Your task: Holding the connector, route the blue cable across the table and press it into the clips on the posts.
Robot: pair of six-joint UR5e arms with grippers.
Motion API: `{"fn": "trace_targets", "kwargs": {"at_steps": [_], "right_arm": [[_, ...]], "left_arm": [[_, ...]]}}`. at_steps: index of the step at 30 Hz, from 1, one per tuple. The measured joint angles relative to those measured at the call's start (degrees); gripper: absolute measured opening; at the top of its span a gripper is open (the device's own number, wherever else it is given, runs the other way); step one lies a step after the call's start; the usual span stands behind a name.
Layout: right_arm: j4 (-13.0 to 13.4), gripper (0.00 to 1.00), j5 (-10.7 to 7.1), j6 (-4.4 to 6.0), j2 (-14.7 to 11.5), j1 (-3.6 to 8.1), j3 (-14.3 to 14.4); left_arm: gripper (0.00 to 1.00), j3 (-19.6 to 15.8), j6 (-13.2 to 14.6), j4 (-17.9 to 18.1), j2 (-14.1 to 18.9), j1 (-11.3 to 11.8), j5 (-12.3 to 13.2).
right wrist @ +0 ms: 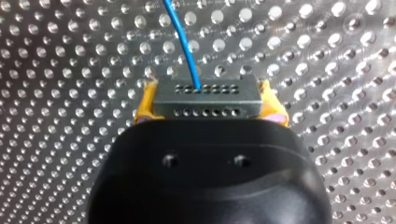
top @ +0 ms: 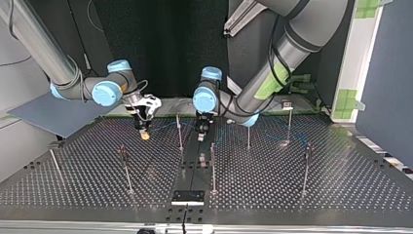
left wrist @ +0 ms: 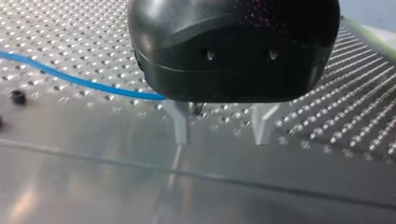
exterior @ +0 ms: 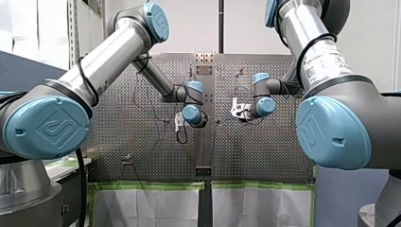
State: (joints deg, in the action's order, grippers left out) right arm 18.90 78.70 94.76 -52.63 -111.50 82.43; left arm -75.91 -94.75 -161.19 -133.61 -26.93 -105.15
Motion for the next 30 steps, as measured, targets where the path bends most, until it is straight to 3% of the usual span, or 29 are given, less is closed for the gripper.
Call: {"fn": "trace_targets", "kwargs": {"at_steps": [1, 8, 20, 26, 30], "right_arm": [[0.0, 0.00, -0.01, 0.00, 0.0, 0.07, 0.0], [-0.6, 0.00, -0.04, -0.29, 0.0, 0.87, 0.0], [-1.5, 0.00, -0.20, -0.56, 0.0, 2.01, 0.0], [-2.0, 0.00, -0.21, -0.73, -0.1, 2.06, 0.0], [-3.3, 0.00, -0.26, -1.54, -0.3, 2.10, 0.0]], "left_arm": [[1.00, 0.0, 0.2, -0.4, 0.0, -0.2, -0.1], [1.00, 0.0, 2.0, -4.0, 0.3, -2.6, -2.5], [1.00, -1.1, 1.6, -9.7, 3.9, -8.3, -8.3], [1.00, -3.7, 1.7, -10.1, 6.7, -11.3, -11.3], [1.00, -5.1, 1.7, -10.2, 7.7, -13.4, -13.4]]}}
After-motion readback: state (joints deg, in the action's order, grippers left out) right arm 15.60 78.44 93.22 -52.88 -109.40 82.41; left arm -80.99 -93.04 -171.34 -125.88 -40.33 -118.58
